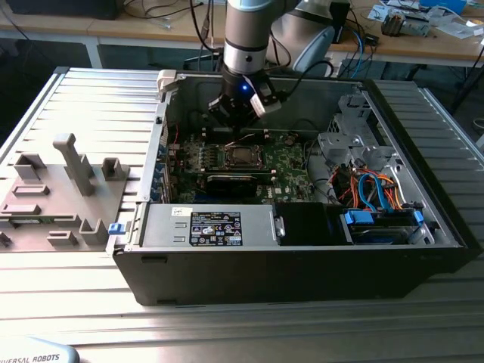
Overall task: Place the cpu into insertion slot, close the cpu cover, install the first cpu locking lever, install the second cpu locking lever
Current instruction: 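Install the first cpu locking lever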
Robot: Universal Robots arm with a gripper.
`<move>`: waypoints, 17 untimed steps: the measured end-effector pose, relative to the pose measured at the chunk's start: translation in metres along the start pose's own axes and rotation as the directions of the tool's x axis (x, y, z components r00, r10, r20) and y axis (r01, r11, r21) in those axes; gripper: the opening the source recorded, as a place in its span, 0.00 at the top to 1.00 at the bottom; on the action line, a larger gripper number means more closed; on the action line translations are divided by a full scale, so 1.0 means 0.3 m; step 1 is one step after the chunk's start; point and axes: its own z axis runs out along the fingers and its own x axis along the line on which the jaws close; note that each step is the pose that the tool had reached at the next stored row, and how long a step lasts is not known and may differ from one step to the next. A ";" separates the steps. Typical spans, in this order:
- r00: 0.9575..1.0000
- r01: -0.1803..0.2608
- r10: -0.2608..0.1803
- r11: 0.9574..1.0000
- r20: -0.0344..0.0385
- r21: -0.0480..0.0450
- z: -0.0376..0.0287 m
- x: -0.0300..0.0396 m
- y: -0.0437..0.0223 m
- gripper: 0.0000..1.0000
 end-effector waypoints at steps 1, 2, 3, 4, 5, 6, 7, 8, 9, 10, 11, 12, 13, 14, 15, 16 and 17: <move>1.000 -0.001 0.001 1.000 0.000 0.000 0.003 -0.006 0.000 0.89; 1.000 -0.001 0.001 1.000 0.000 0.001 0.007 -0.017 -0.001 0.89; 1.000 -0.001 0.001 1.000 0.000 0.002 0.010 -0.024 -0.002 0.89; 1.000 -0.001 0.001 1.000 0.000 0.003 0.013 -0.030 -0.002 0.89; 1.000 -0.001 0.001 1.000 0.000 0.003 0.015 -0.036 -0.003 0.89; 1.000 -0.001 0.001 1.000 0.000 0.004 0.018 -0.043 -0.003 0.89; 1.000 -0.001 0.001 1.000 0.000 0.004 0.025 -0.056 -0.004 0.89; 1.000 -0.001 0.001 1.000 0.000 0.004 0.030 -0.064 -0.005 0.89; 1.000 -0.001 0.001 1.000 0.000 0.004 0.034 -0.070 -0.005 0.89; 1.000 -0.001 0.001 1.000 -0.001 0.005 0.036 -0.073 -0.006 0.89; 1.000 -0.001 0.001 1.000 -0.001 0.005 0.037 -0.076 -0.006 0.89; 1.000 -0.001 0.001 1.000 -0.001 0.005 0.038 -0.079 -0.006 0.89; 1.000 -0.001 0.001 1.000 -0.001 0.005 0.039 -0.084 -0.007 0.89; 1.000 -0.001 0.001 1.000 0.000 0.005 0.040 -0.086 -0.007 0.89; 1.000 -0.001 0.001 1.000 0.000 0.005 0.040 -0.088 -0.007 0.89; 1.000 -0.001 0.001 1.000 0.000 0.005 0.040 -0.088 -0.007 0.89; 1.000 -0.001 0.001 1.000 0.000 0.005 0.040 -0.089 -0.007 0.89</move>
